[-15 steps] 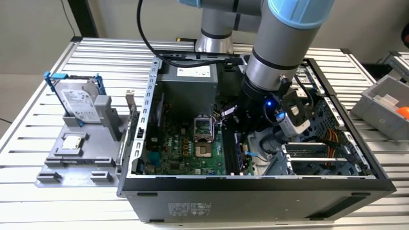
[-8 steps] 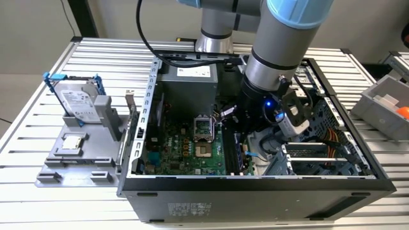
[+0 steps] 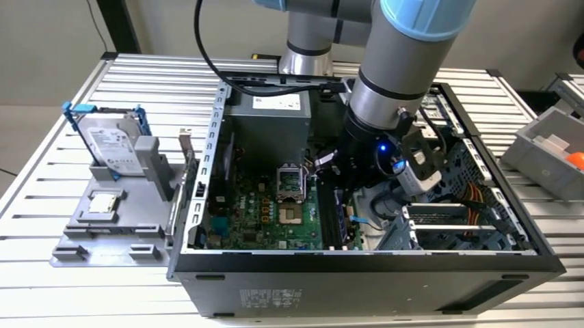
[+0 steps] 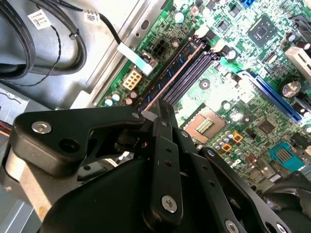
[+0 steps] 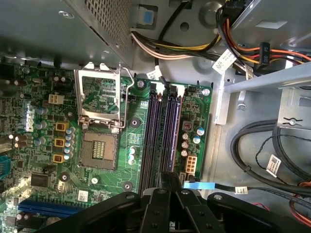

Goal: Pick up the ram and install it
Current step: 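Press down the ram until it locks into place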

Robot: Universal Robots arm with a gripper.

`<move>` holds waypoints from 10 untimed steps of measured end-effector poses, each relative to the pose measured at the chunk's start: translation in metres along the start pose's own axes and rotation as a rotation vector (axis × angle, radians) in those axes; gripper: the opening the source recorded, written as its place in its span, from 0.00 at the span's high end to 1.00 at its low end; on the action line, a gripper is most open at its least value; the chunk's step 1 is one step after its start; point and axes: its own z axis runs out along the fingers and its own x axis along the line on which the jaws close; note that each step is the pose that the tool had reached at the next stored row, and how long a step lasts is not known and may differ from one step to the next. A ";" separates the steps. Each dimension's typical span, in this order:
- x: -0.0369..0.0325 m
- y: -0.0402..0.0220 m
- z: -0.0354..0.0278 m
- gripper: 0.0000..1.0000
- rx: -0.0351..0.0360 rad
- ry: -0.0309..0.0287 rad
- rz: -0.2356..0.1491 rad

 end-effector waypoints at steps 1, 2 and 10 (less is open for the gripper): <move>0.0000 0.0000 0.0000 1.00 0.0001 0.0000 0.000; 0.0000 0.0000 0.0000 1.00 -0.0001 0.0000 0.000; 0.0001 0.0000 0.0000 1.00 0.0002 0.0000 -0.001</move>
